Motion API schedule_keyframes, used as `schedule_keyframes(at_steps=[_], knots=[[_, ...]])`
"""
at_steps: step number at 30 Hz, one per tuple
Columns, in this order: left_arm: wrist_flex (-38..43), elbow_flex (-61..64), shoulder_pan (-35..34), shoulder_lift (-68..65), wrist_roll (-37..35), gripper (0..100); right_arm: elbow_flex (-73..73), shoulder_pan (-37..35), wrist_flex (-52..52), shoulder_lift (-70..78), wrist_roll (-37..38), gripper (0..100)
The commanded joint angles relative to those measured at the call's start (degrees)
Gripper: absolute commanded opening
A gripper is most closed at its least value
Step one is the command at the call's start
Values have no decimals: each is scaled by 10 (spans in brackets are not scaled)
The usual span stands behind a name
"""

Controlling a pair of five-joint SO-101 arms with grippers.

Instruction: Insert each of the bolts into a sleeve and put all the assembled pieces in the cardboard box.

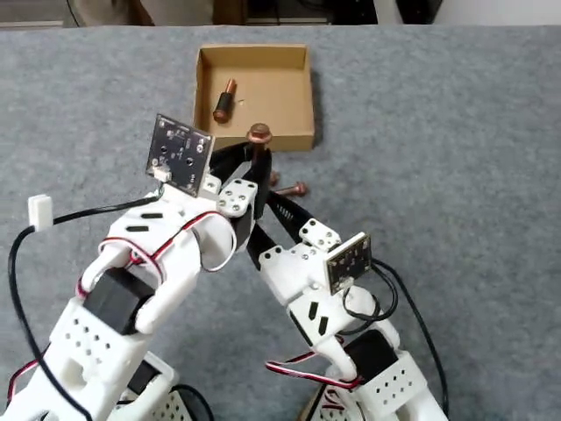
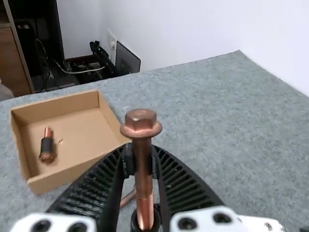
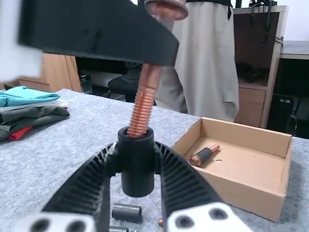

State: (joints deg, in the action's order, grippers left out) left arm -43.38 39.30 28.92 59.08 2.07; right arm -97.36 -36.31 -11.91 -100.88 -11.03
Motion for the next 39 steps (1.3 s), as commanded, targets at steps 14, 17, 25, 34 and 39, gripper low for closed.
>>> schedule_keyframes(at_steps=[14,17,25,34,39], knots=[[-60,11,-3,69,-10,18,1,-4,-25,-13,-2,2],[-56,12,-3,68,-10,22,2,-4,-25,-15,-1,2],[-57,7,-3,68,-40,64,3,-4,-25,-14,0,2],[-74,-17,-7,22,-44,95,3,-4,-43,-15,0,2],[-114,-75,-8,-32,-84,117,3,-4,-45,-15,5,2]])
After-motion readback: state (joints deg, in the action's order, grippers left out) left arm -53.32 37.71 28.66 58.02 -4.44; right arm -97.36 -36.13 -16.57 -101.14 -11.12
